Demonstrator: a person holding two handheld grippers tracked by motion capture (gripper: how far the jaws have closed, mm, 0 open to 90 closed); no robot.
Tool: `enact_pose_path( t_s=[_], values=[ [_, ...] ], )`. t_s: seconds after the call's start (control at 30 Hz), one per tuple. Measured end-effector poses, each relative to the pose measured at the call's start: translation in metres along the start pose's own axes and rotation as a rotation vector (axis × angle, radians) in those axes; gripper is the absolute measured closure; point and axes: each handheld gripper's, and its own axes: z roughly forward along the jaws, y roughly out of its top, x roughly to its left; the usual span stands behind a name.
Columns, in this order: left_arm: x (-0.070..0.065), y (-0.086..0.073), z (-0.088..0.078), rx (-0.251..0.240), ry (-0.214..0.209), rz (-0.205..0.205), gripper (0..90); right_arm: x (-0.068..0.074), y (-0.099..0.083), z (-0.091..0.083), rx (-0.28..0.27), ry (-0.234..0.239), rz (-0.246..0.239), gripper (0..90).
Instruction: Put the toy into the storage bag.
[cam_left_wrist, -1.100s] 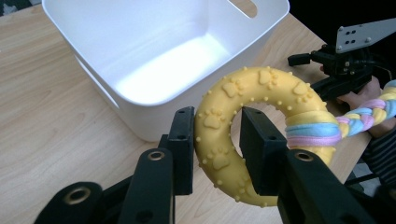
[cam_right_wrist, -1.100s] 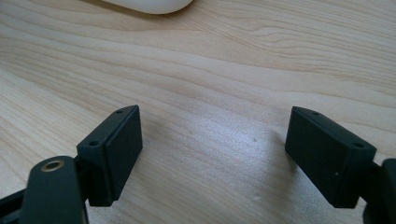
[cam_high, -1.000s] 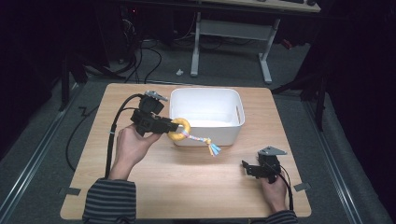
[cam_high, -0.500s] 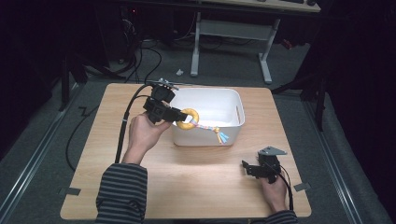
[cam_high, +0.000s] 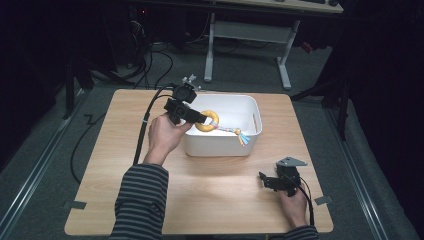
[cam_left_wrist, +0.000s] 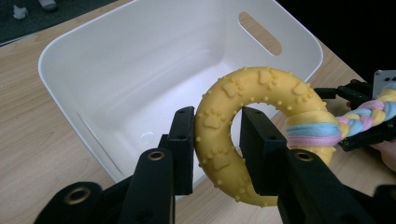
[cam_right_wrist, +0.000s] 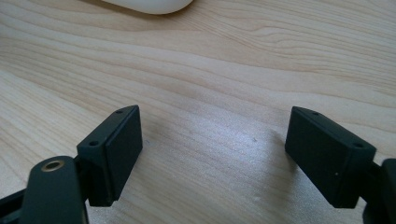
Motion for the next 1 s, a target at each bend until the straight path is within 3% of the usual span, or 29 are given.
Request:
enact_pose_path(
  t_s=[0.5,0.6,0.8,0.93,1.0],
  values=[
    [0.008,0.01,0.026,0.025,0.017,-0.045,66.5,0.0,0.0,0.0,-0.001,0.0,-0.002,19.0],
    [0.011,0.012,0.031,0.022,0.021,-0.079,66.5,0.0,0.0,0.0,-0.001,0.0,-0.001,19.0],
    [0.014,0.013,0.04,0.027,0.035,-0.087,66.5,0.0,0.0,0.0,0.0,0.0,0.002,19.0],
    [0.021,0.015,0.05,0.036,0.022,-0.112,66.5,0.0,0.0,0.0,0.001,0.002,0.003,19.0],
    [0.021,0.015,0.053,0.052,0.042,-0.108,66.5,0.001,0.0,0.0,0.002,0.003,0.002,19.0]
  ],
)
